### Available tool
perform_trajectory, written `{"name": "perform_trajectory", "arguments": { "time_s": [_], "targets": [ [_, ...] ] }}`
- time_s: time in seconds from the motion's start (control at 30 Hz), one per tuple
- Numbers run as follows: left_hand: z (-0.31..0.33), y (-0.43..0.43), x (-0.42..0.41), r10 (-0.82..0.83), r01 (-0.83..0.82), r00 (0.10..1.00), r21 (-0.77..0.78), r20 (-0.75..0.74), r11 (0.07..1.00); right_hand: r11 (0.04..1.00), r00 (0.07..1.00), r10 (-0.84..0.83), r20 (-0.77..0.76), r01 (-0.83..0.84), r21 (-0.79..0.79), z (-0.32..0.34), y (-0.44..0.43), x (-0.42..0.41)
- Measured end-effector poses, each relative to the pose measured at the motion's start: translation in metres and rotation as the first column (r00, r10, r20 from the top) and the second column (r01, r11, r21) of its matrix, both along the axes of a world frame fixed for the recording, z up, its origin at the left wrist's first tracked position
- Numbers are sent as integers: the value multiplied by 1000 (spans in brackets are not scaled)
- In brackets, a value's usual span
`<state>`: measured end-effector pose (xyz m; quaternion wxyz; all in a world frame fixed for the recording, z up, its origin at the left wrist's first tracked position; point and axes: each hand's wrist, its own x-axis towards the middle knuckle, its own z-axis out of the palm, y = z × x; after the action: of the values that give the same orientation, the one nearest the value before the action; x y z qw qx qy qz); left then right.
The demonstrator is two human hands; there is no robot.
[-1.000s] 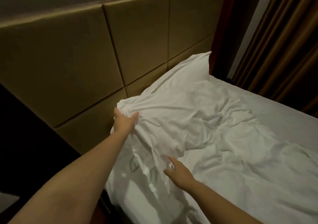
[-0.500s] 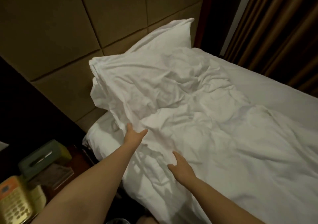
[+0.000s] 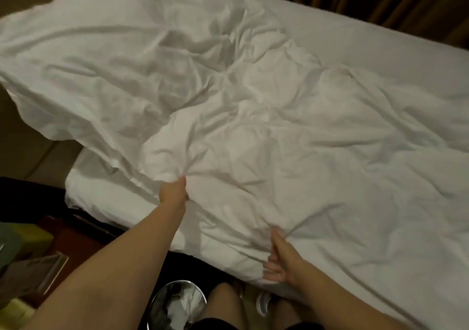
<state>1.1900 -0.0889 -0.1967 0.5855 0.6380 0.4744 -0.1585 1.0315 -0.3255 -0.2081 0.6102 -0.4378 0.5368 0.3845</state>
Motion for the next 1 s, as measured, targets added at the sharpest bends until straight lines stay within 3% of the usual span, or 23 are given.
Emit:
{"name": "perform_trajectory", "arguments": {
  "time_s": [0.07,0.17,0.37,0.53,0.73,0.9,0.97,1.0],
  "targets": [
    [13,20,2,51,-52,999,97,7,994,977,979,-204,22,202,67,-4,12,1],
    [17,72,-12,100,-100,995,138,8,985,927,935,-354,4,350,138,-2,44,8],
    [0,67,-22,-94,62,968,-140,-233,988,759,759,-650,-36,651,5,-13,30,-26],
    [-28,4,-63,-257,139,911,-346,-322,928,643,654,-756,41,753,-141,-15,-23,-62],
    [-39,-60,-107,-274,127,910,-420,-311,899,542,560,-826,73,823,-170,-19,-51,-89],
    [-43,-112,-137,-342,161,895,-509,-285,846,450,465,-872,152,884,-126,-32,-96,-123],
    [-39,-142,-154,-355,175,894,-517,-273,838,392,385,-898,213,920,-10,-33,-121,-136],
    [-35,-157,-160,-328,150,908,-528,-262,836,412,391,-889,237,910,44,-31,-132,-141]
  ]
}}
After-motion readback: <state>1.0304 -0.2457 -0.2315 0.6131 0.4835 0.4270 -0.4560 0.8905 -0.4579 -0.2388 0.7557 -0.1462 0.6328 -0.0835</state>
